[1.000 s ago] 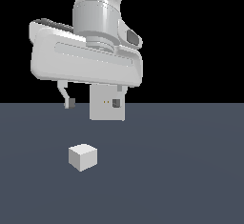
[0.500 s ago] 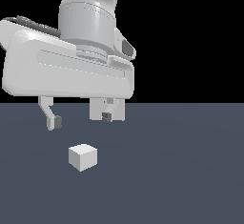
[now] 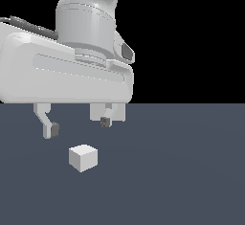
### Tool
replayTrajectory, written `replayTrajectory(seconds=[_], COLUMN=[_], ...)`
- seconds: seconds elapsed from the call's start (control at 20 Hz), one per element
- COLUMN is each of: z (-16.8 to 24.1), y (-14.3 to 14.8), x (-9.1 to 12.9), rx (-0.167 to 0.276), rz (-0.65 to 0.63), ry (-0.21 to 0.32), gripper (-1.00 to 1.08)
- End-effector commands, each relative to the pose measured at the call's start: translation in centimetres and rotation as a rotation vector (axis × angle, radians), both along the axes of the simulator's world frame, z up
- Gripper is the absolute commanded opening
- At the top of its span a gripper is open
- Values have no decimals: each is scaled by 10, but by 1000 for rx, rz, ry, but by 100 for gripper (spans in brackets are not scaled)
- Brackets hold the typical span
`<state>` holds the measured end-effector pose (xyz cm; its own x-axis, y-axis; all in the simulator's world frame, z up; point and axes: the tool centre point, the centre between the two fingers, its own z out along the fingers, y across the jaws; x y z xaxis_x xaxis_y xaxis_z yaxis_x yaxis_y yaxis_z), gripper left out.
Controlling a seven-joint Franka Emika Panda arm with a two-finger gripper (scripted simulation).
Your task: Plug the charger into the wall socket.
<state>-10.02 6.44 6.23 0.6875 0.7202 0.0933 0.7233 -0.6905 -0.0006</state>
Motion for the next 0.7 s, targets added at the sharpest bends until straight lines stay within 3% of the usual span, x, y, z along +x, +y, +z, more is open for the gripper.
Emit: replayTrajectory(seconds=[0.0, 0.65], z=[-2, -47], y=[0, -1], x=[0, -1], rx=[0, -1], rz=[0, 4], ry=[0, -1], gripper=[100, 100])
